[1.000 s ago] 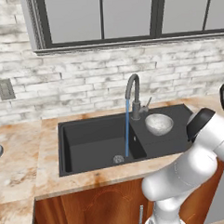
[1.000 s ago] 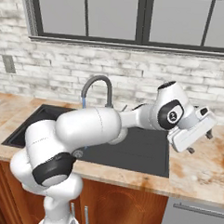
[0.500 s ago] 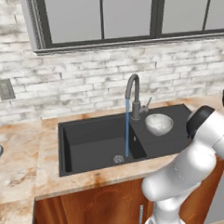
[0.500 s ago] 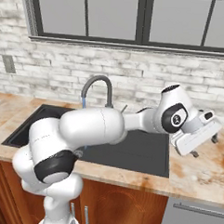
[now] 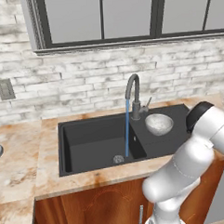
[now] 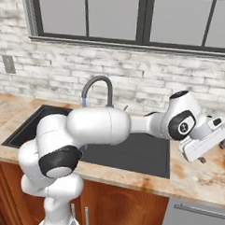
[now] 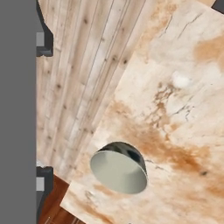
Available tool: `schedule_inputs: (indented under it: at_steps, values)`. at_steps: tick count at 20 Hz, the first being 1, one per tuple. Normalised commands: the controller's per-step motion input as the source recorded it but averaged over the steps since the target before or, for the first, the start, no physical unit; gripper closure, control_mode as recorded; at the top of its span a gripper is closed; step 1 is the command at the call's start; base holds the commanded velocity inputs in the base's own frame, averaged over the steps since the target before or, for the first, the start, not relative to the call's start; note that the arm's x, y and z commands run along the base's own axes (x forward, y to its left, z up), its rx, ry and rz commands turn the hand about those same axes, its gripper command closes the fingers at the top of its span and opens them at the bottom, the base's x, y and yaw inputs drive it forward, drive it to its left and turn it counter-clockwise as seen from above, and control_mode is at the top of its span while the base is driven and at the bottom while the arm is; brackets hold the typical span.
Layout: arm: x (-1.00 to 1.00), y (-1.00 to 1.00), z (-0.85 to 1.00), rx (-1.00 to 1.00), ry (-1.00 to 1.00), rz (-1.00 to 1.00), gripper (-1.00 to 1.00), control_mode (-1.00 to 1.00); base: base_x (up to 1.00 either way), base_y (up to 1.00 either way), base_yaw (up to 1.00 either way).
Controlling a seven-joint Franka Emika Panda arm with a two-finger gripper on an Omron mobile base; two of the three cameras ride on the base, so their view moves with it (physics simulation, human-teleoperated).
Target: Rinse each bowl for a few seconds and place them down in the sink or on the counter.
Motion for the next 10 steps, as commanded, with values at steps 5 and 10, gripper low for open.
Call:
schedule_inputs:
  at_steps: [5,10]
  values:
    - [0.0,-0.18,-0.09,0.08,0.0,0.0,-1.0,-1.0,0.0,0.0,0.0]
    - [0.0,-0.16,-0.06,0.09,0.0,0.01,-1.0,-1.0,0.0,0.0,0.0]
